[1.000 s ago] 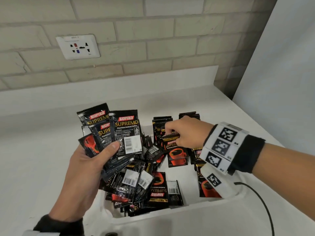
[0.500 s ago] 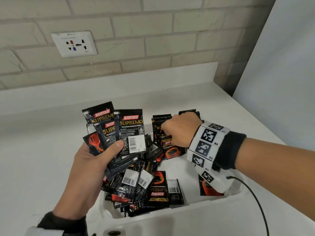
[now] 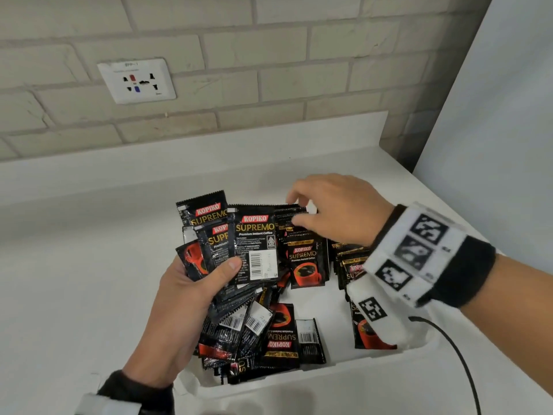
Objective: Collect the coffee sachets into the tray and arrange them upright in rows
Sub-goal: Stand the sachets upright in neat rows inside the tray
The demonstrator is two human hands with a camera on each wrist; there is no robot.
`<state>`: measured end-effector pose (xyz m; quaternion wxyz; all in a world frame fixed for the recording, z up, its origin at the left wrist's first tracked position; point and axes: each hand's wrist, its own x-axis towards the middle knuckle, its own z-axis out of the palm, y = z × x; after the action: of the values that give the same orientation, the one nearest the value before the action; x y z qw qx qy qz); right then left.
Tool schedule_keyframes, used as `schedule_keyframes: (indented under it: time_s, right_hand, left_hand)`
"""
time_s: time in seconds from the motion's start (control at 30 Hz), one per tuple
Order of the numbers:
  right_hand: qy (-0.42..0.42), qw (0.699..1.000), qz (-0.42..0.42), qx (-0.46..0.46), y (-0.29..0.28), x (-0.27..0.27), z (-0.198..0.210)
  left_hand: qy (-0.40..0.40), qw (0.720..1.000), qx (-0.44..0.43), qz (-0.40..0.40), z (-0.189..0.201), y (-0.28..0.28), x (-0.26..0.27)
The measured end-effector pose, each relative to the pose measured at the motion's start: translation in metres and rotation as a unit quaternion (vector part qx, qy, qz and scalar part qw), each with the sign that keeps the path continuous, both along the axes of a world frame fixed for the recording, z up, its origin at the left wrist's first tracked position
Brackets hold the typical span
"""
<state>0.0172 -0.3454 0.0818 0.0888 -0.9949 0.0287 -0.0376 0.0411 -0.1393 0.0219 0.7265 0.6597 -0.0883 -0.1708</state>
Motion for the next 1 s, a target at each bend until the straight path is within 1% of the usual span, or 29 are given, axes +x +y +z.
schedule_keyframes:
  time_s: [0.03, 0.07, 0.1, 0.13, 0.2, 0.27, 0.33, 0.43, 0.5, 0.57, 0.63, 0.7, 0.73, 0.8, 0.87, 1.0]
  right_hand:
    - [-0.001, 0.995, -0.004, 0.099, 0.001, -0.004, 0.005]
    - [0.000, 0.978, -0.007, 0.207, 0.003, -0.008, 0.008]
    - [0.005, 0.955, -0.013, 0.295, 0.004, -0.011, 0.010]
    - [0.013, 0.936, -0.020, 0.352, 0.005, -0.015, 0.009]
    - [0.019, 0.910, -0.025, 0.413, 0.005, -0.019, 0.004]
    - [0.007, 0.894, -0.019, 0.449, 0.002, -0.021, -0.002]
    - [-0.001, 0.891, -0.017, 0.453, -0.002, -0.023, -0.004]
    - [-0.034, 0.892, -0.045, 0.449, -0.014, -0.027, 0.000]
    - [-0.065, 0.880, -0.072, 0.466, -0.026, -0.029, 0.004]
    - [-0.070, 0.870, -0.101, 0.478, -0.036, -0.032, 0.008]
    - [-0.058, 0.872, -0.122, 0.470, -0.041, -0.033, 0.013]
    - [-0.031, 0.886, -0.124, 0.446, -0.042, -0.034, 0.018]
    - [-0.009, 0.898, -0.116, 0.424, -0.043, -0.034, 0.020]
    - [0.039, 0.932, -0.088, 0.350, -0.041, -0.031, 0.022]
    - [0.071, 0.956, -0.057, 0.279, -0.037, -0.026, 0.022]
    - [0.129, 0.978, 0.007, 0.165, -0.022, -0.017, 0.021]
  left_hand:
    - [0.000, 1.000, 0.005, -0.006, 0.000, -0.002, -0.001]
    - [-0.002, 1.000, 0.010, -0.015, -0.001, -0.003, -0.003]
    - [-0.005, 1.000, 0.015, -0.025, -0.002, -0.006, -0.004]
    - [-0.009, 0.999, 0.019, -0.037, -0.002, -0.008, -0.006]
    - [-0.015, 0.998, 0.027, -0.058, -0.001, -0.013, -0.010]
    - [-0.017, 0.997, 0.028, -0.073, 0.000, -0.017, -0.014]
    - [-0.015, 0.996, 0.036, -0.078, -0.001, -0.018, -0.016]
    - [-0.010, 0.997, 0.028, -0.069, -0.002, -0.016, -0.014]
    - [-0.009, 0.998, 0.019, -0.054, -0.003, -0.012, -0.010]
    - [-0.007, 0.999, 0.016, -0.035, -0.003, -0.009, -0.005]
    - [-0.005, 1.000, 0.008, -0.024, -0.004, -0.005, -0.001]
    - [-0.003, 1.000, -0.007, -0.018, -0.003, -0.001, 0.003]
    - [-0.005, 1.000, -0.016, -0.018, -0.003, 0.001, 0.003]
    - [-0.014, 1.000, -0.022, -0.014, -0.002, 0.004, 0.005]
    - [-0.017, 1.000, -0.024, -0.009, -0.001, 0.005, 0.007]
    - [-0.012, 0.999, -0.032, -0.011, 0.000, 0.008, 0.008]
